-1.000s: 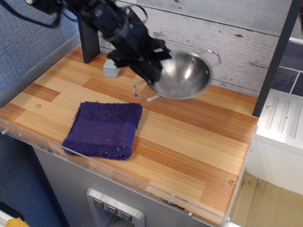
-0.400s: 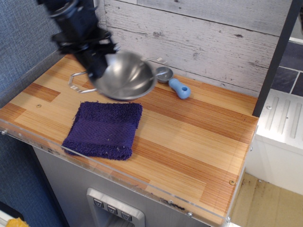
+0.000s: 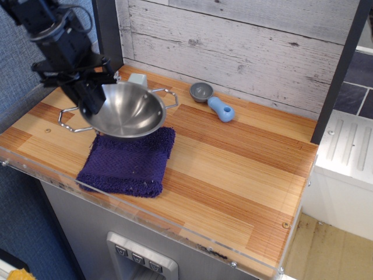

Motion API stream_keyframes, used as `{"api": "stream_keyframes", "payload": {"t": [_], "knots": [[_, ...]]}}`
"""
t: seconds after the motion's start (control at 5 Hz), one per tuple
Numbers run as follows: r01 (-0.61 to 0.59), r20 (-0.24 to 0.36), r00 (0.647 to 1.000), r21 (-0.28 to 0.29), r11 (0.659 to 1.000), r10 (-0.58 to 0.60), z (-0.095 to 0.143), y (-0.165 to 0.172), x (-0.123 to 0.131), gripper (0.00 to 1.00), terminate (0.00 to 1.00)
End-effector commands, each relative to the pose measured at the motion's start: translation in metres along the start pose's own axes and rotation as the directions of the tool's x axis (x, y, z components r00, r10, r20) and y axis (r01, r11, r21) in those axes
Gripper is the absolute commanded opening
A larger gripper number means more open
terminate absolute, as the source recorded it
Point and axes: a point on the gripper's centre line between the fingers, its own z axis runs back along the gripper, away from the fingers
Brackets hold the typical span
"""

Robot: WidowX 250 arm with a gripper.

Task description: PICK THE VIELELS PUT ON THE TOWEL

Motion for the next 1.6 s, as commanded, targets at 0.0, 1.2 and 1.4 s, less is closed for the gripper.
{"api": "stream_keyframes", "payload": {"t": [0.0, 1.2, 1.4], "knots": [[-0.089, -0.034, 0.996, -0.056, 0.994, 0.087, -0.002, -0.003, -0.021, 0.00, 0.00], [-0.207, 0.020, 0.978, -0.067, 0.976, 0.209, -0.027, 0.018, -0.034, 1.00, 0.00], [-0.209, 0.021, 0.977, -0.075, 0.975, 0.211, -0.029, 0.018, -0.034, 1.00, 0.00]]}}
